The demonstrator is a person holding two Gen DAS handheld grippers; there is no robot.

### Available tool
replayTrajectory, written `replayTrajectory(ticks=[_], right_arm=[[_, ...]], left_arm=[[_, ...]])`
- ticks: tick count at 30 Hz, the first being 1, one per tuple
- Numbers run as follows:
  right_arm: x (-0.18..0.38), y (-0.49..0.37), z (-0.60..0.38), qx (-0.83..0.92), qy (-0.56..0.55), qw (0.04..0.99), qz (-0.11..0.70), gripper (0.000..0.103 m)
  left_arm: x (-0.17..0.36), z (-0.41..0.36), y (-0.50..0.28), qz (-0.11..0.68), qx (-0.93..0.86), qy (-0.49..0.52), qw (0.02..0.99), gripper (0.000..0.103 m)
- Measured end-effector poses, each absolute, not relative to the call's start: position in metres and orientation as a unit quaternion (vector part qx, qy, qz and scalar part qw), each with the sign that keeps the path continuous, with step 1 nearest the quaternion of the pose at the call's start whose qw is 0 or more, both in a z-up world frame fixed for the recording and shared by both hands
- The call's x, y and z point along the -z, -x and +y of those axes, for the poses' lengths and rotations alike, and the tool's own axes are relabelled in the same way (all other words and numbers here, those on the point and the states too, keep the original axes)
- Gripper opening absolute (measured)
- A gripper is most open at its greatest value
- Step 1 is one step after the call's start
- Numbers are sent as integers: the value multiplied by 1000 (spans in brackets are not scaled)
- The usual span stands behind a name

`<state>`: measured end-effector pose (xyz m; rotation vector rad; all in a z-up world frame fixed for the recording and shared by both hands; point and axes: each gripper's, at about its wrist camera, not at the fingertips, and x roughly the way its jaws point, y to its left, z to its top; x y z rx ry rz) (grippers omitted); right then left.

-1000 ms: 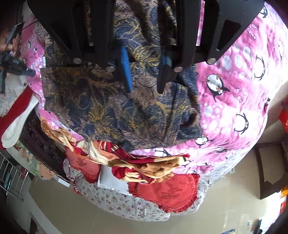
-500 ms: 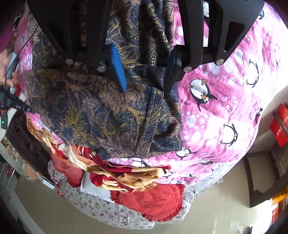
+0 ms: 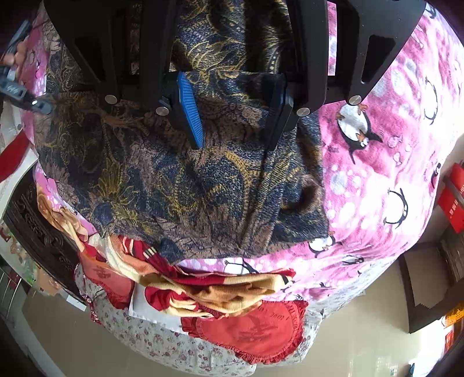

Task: Fold small clothes

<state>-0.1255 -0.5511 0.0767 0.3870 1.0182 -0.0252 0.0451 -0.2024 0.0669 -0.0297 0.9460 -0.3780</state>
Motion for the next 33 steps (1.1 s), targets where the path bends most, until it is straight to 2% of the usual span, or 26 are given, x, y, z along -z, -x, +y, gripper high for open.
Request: replayTrajectory(ticks=[3, 4, 9, 10, 11, 13, 14, 18, 20, 22, 23, 26, 31, 33], right_arm=[[-84, 129, -553, 32, -152, 870, 468, 13], [-88, 129, -559, 46, -153, 874, 459, 9], [-76, 122, -568, 47, -167, 857, 486, 9], [-81, 125, -571, 43, -177, 858, 479, 12], [-85, 128, -578, 36, -199, 859, 470, 16], [-100, 133, -594, 43, -249, 865, 433, 69], [-105, 132, -601, 55, -264, 870, 412, 77], [-101, 107, -625, 74, -310, 863, 392, 78], [-88, 85, -628, 64, -317, 852, 411, 61], [-85, 70, -623, 46, -303, 859, 411, 19], [-91, 69, -620, 55, -281, 870, 401, 6], [-116, 65, -609, 94, -198, 899, 380, 4], [-85, 48, -612, 130, -161, 886, 416, 4], [-90, 53, -614, 135, -167, 886, 412, 4]], left_arm=[[-70, -205, -37, 448, 186, 10, 874, 43], [-70, -205, -35, 446, 185, 6, 876, 43], [-65, -207, -31, 454, 184, -10, 872, 43], [-65, -205, -31, 452, 183, -10, 873, 43], [-65, -203, -31, 452, 180, -10, 873, 43], [-64, -200, -34, 454, 175, -3, 874, 43], [-63, -199, -36, 455, 173, 1, 874, 43], [-59, -202, -40, 461, 169, 9, 871, 43], [-57, -205, -39, 462, 168, 3, 871, 43], [-56, -208, -39, 462, 170, -5, 870, 43], [-56, -209, -39, 462, 171, -7, 870, 43], [-54, -209, -41, 460, 171, -9, 871, 43], [-45, -215, -45, 468, 165, -13, 868, 43], [-45, -216, -44, 467, 163, -20, 869, 43]])
